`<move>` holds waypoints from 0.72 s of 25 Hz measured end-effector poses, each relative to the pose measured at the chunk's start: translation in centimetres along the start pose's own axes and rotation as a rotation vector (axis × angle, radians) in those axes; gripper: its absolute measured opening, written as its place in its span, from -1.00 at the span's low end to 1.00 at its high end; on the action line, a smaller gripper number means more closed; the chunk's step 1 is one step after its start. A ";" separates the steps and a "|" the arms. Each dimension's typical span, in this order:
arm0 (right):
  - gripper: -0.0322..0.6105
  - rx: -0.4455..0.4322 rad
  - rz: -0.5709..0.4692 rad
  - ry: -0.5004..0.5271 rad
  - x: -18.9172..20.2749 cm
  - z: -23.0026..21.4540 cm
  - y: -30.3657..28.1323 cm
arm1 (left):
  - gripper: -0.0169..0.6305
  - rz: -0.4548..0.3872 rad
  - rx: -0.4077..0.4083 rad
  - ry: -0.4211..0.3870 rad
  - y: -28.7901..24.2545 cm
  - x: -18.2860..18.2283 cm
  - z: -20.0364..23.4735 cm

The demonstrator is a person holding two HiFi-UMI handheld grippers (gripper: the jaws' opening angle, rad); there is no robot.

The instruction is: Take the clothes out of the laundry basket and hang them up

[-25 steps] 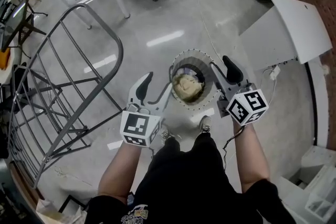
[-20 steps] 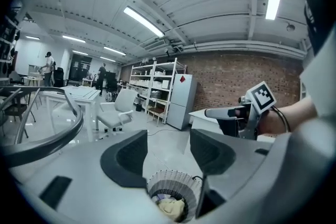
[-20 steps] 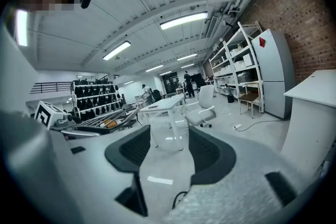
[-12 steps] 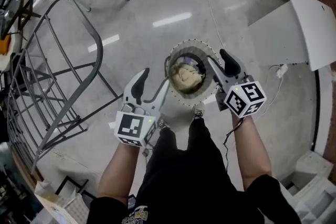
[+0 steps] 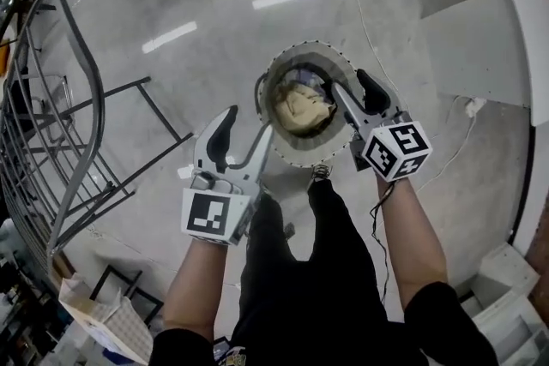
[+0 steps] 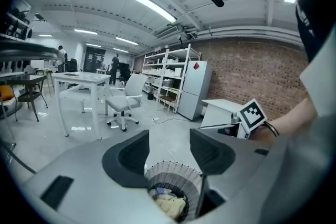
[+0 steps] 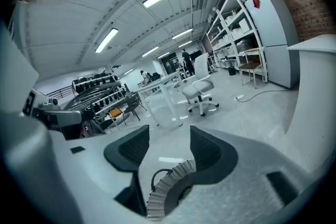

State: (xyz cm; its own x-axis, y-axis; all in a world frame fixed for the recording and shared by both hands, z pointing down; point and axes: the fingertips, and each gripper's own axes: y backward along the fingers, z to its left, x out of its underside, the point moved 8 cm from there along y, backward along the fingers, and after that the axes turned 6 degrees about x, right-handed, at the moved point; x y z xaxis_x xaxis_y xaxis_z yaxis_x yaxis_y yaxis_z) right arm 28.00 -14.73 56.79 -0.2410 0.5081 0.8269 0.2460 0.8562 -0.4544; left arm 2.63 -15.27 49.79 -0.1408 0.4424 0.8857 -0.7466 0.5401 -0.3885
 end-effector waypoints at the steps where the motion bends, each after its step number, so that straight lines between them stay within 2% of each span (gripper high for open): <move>1: -0.12 0.001 0.009 0.001 1.0 -0.5 -0.8 | -0.23 0.004 -0.002 0.000 -0.6 0.8 0.2; 8: -0.08 0.066 0.116 -0.022 11.8 -4.2 -6.8 | -0.23 0.075 0.021 0.029 -4.6 8.2 2.4; 14: -0.02 0.174 0.205 -0.135 22.2 -7.5 -11.0 | -0.23 0.127 0.041 0.045 -7.4 15.4 4.6; 18: 0.02 0.236 0.250 -0.194 27.7 -9.3 -12.8 | -0.23 0.163 0.055 0.050 -8.5 19.5 5.6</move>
State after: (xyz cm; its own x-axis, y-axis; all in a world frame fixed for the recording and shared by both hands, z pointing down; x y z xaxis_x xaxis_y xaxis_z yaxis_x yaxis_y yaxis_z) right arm 26.91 -12.46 88.54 -0.3798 0.6928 0.6130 0.1027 0.6901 -0.7164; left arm 2.56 -15.29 71.79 -0.2318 0.5570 0.7975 -0.7508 0.4189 -0.5107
